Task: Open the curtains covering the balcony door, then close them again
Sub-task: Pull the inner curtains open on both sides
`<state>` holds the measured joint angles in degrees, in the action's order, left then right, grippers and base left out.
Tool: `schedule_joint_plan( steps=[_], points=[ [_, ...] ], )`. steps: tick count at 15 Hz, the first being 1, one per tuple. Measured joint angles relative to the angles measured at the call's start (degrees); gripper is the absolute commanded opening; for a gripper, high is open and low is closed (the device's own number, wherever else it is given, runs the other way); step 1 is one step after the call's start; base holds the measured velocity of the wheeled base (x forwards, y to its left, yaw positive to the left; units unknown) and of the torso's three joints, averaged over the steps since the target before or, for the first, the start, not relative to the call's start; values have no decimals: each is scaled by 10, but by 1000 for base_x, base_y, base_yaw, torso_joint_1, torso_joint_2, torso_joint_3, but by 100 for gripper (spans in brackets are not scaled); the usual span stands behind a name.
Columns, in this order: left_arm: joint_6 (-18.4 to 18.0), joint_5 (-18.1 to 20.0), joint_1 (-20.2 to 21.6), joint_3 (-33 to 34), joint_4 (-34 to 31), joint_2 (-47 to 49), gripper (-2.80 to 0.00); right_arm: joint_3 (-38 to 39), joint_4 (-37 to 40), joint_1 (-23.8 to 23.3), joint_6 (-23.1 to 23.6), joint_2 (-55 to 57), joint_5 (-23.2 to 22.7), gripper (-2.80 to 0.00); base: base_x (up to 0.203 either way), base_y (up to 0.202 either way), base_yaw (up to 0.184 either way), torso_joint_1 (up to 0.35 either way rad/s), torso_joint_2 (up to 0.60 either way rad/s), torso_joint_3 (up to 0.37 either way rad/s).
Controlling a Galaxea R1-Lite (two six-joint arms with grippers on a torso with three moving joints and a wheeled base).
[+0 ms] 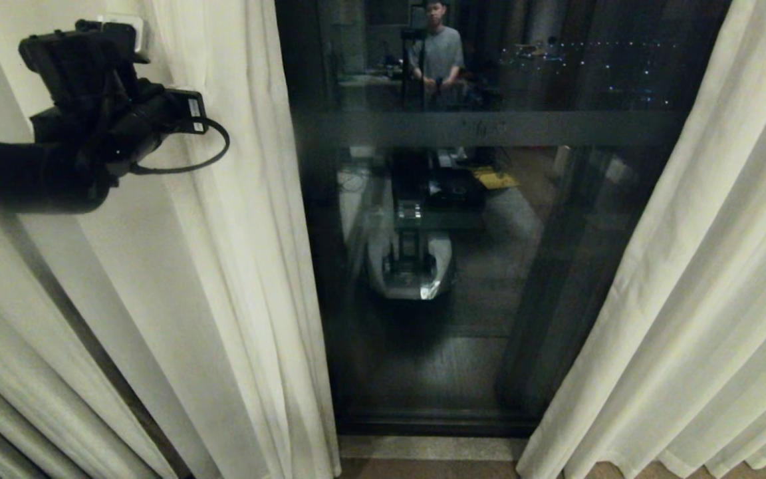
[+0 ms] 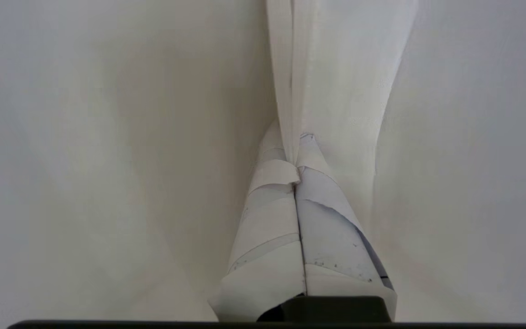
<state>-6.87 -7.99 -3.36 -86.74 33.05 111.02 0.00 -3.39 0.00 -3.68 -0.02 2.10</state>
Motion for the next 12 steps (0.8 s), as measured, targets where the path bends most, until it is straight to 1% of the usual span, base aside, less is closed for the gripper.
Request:
schedule_joint_plan(
  steps=[4,7,10,12],
  points=[
    [13,6,1,-2,5,0,-280,0,0,0,0,0,0,-280,0,0,0,0,0,0],
    [30,5,0,-3,38,1,-280,0,0,0,0,0,0,-280,0,0,0,0,0,0],
    [51,6,17,-6,45,2,-280,0,0,0,0,0,0,-280,0,0,0,0,0,0],
    [54,8,33,-6,45,3,-280,0,0,0,0,0,0,-280,0,0,0,0,0,0]
  ],
)
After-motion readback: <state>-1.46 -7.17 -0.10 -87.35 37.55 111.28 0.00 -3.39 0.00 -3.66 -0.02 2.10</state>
